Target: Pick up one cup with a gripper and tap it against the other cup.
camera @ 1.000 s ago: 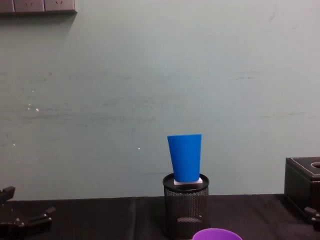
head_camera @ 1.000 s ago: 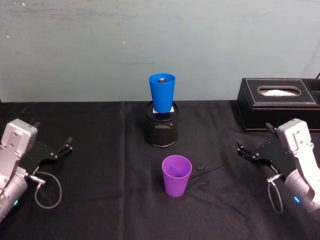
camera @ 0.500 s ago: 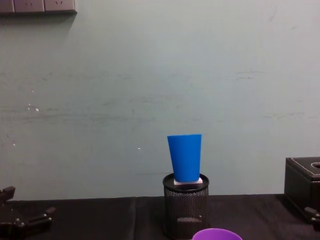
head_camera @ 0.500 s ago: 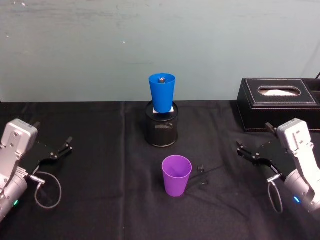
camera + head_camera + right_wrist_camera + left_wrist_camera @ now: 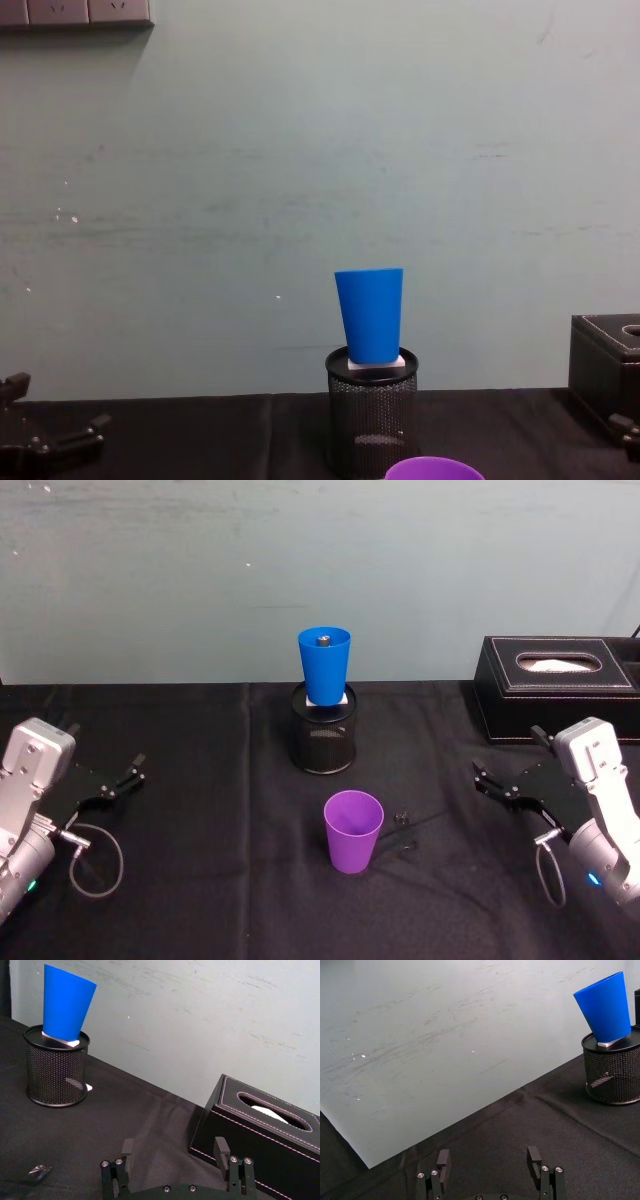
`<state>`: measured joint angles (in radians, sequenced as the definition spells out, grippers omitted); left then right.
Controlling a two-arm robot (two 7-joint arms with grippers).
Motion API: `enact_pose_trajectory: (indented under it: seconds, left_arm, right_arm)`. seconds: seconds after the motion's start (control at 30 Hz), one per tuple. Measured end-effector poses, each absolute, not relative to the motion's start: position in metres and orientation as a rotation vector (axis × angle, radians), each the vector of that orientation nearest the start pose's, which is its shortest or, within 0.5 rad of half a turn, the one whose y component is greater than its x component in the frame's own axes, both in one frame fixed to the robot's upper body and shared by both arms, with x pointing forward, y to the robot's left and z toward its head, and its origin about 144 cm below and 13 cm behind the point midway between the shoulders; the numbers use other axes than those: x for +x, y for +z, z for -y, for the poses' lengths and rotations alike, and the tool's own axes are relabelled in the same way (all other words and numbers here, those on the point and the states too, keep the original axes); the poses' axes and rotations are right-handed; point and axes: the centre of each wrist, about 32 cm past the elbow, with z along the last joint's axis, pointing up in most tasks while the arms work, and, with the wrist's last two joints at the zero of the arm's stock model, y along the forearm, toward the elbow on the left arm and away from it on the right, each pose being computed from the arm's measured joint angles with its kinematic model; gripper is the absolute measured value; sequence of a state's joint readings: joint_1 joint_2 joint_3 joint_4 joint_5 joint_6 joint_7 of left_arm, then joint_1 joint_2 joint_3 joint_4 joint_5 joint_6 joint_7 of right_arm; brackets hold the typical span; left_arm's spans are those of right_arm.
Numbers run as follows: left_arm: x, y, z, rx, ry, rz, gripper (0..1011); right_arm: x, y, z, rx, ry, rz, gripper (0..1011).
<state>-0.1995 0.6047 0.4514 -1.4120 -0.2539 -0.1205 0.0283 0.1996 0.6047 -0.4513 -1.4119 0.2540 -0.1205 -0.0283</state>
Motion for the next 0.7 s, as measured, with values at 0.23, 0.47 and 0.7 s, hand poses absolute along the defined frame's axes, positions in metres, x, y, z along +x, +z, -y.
enact_pose_trajectory:
  seconds: [0.23, 0.47, 0.7]
  left_arm:
    - [0.4886, 1.1398, -0.3097, 0.304, 1.248, 0.285, 1000]
    - [0.4886, 1.1398, -0.3097, 0.304, 1.248, 0.285, 1000]
    - [0.4886, 1.1398, -0.3097, 0.304, 1.248, 0.285, 1000]
  right_arm:
    - [0.4886, 1.1398, 0.3097, -0.305, -1.248, 0.285, 1003]
    - [0.4886, 1.1398, 0.3097, -0.304, -1.248, 0.285, 1003]
    - [0.4886, 1.1398, 0.3096, -0.304, -1.248, 0.285, 1003]
